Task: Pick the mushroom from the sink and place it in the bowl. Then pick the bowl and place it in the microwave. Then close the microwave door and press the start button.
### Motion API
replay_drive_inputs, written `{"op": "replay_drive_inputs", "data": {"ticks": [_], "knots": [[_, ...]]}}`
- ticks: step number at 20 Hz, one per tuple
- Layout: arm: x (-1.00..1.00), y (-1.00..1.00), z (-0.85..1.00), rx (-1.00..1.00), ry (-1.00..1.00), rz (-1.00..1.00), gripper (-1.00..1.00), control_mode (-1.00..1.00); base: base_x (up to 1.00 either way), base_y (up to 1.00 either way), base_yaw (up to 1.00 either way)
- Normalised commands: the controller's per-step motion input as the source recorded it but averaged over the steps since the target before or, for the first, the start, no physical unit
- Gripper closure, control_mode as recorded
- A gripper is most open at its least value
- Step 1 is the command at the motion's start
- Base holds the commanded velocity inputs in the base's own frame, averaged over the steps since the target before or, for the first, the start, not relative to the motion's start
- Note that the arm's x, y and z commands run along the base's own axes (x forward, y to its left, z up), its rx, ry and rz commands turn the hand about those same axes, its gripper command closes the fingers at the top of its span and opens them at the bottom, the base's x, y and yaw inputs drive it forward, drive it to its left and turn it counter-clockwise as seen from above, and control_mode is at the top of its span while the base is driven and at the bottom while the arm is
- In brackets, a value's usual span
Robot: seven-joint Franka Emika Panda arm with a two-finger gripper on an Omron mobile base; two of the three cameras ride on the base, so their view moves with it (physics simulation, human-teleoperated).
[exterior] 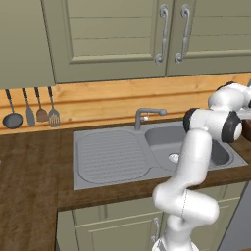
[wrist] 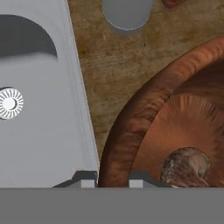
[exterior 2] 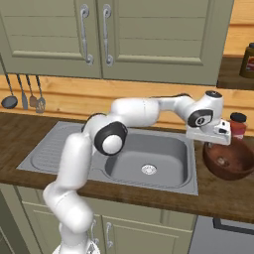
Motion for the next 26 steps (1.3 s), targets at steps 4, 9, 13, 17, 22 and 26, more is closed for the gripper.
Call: {"op": "replay_drive_inputs", "data": {"ticks": [4,9,13,17,22,26], "knots": [[-0.68,0.7,0.44,-0.14,-0.02,0.17,1.0,-1.0,0.0,0.0,0.0],[-0.69,0.72,0.45,-0.1,0.0,0.2,1.0,-1.0,0.0,0.0,0.0],[-0.46,0.85,0.64,-0.08,0.01,0.18,1.0,-1.0,0.0,0.0,0.0],[-0.46,0.89,0.72,-0.03,0.1,0.14,1.0,-1.0,0.0,0.0,0.0],[-0.49,0.88,0.64,-0.01,0.11,0.13,1.0,-1.0,0.0,0.0,0.0],[-0.31,0.79,0.58,-0.01,0.1,0.13,1.0,-1.0,0.0,0.0,0.0]]}}
